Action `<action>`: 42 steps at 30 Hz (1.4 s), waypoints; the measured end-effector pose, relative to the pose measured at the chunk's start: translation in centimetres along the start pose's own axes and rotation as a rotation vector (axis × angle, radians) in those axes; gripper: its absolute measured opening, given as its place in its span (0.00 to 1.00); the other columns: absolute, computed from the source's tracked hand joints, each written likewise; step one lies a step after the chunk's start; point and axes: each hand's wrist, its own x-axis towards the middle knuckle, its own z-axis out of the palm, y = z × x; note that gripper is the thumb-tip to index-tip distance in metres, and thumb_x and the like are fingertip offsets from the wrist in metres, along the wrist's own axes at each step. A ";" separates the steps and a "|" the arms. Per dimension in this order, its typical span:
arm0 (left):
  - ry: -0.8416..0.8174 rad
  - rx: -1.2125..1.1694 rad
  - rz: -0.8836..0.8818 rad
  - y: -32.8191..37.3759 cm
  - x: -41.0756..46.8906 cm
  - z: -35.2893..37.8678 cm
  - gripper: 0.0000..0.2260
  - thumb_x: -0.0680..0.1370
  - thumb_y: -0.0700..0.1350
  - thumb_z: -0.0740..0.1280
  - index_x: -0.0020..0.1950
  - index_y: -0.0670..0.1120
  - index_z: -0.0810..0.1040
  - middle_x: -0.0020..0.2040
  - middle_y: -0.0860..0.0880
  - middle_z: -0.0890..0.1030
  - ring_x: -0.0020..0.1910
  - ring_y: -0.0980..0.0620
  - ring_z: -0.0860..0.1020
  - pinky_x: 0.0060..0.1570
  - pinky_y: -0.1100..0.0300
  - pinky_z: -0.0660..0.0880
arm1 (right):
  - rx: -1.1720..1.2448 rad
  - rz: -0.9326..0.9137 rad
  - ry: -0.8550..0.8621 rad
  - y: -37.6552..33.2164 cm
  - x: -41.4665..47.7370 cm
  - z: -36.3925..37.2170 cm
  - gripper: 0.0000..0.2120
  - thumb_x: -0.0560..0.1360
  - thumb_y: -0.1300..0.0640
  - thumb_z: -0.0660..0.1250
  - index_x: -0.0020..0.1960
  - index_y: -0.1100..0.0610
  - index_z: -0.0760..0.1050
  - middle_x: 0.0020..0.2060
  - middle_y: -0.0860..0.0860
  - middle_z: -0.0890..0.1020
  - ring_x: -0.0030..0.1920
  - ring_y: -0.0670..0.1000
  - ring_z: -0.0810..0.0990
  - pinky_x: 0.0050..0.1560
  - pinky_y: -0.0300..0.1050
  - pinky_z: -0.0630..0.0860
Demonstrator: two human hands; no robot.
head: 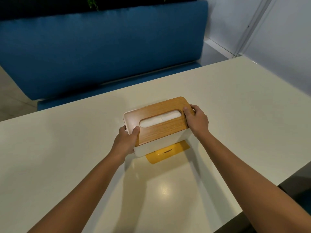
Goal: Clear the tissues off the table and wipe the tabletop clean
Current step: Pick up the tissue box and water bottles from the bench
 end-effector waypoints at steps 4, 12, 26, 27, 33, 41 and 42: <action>0.001 -0.005 -0.007 0.1 -0.1 -0.1 0.24 0.79 0.54 0.59 0.72 0.45 0.60 0.64 0.45 0.72 0.55 0.46 0.74 0.48 0.53 0.75 | 0.003 -0.007 -0.013 0.2 0.2 0.0 0.21 0.79 0.47 0.58 0.68 0.56 0.68 0.62 0.53 0.76 0.61 0.53 0.73 0.57 0.45 0.68; 0.045 0.078 0.006 1.3 -1.4 -0.5 0.29 0.79 0.55 0.60 0.75 0.47 0.55 0.72 0.43 0.64 0.66 0.43 0.68 0.61 0.51 0.68 | 0.054 0.000 0.004 0.7 0.1 -2.1 0.25 0.77 0.42 0.58 0.70 0.54 0.66 0.61 0.54 0.75 0.60 0.53 0.74 0.60 0.49 0.70; -0.174 0.283 0.659 8.8 -8.7 13.9 0.20 0.79 0.50 0.61 0.70 0.49 0.65 0.69 0.51 0.66 0.66 0.54 0.67 0.58 0.64 0.63 | 0.163 0.079 0.274 6.6 -4.0 -17.1 0.18 0.78 0.47 0.60 0.65 0.54 0.71 0.55 0.50 0.76 0.51 0.47 0.74 0.51 0.39 0.69; -0.227 0.281 0.683 8.8 -9.5 15.8 0.19 0.79 0.49 0.61 0.69 0.49 0.67 0.67 0.51 0.68 0.65 0.54 0.69 0.58 0.64 0.64 | 0.163 0.091 0.307 7.6 -4.8 -18.6 0.18 0.78 0.47 0.60 0.65 0.54 0.71 0.54 0.50 0.76 0.51 0.46 0.74 0.51 0.39 0.69; -0.648 0.360 0.733 6.6 -16.7 29.0 0.13 0.79 0.45 0.61 0.64 0.49 0.73 0.63 0.51 0.73 0.57 0.58 0.72 0.53 0.67 0.66 | 0.151 0.246 0.576 17.0 -12.6 -27.8 0.16 0.78 0.51 0.61 0.63 0.56 0.71 0.51 0.51 0.75 0.51 0.48 0.74 0.50 0.38 0.69; -1.122 0.616 0.814 -0.3 -26.5 42.7 0.15 0.79 0.43 0.62 0.65 0.46 0.73 0.62 0.48 0.74 0.61 0.55 0.72 0.56 0.69 0.64 | 0.052 0.654 0.862 29.8 -28.1 -34.7 0.16 0.76 0.56 0.64 0.63 0.58 0.71 0.53 0.55 0.77 0.52 0.52 0.76 0.55 0.45 0.71; -1.168 0.653 0.834 -1.3 -27.8 44.0 0.15 0.79 0.43 0.63 0.65 0.46 0.73 0.63 0.48 0.73 0.62 0.55 0.72 0.57 0.69 0.64 | 0.019 0.717 0.896 31.2 -30.2 -35.3 0.16 0.76 0.57 0.64 0.63 0.58 0.71 0.53 0.55 0.76 0.52 0.53 0.76 0.56 0.46 0.71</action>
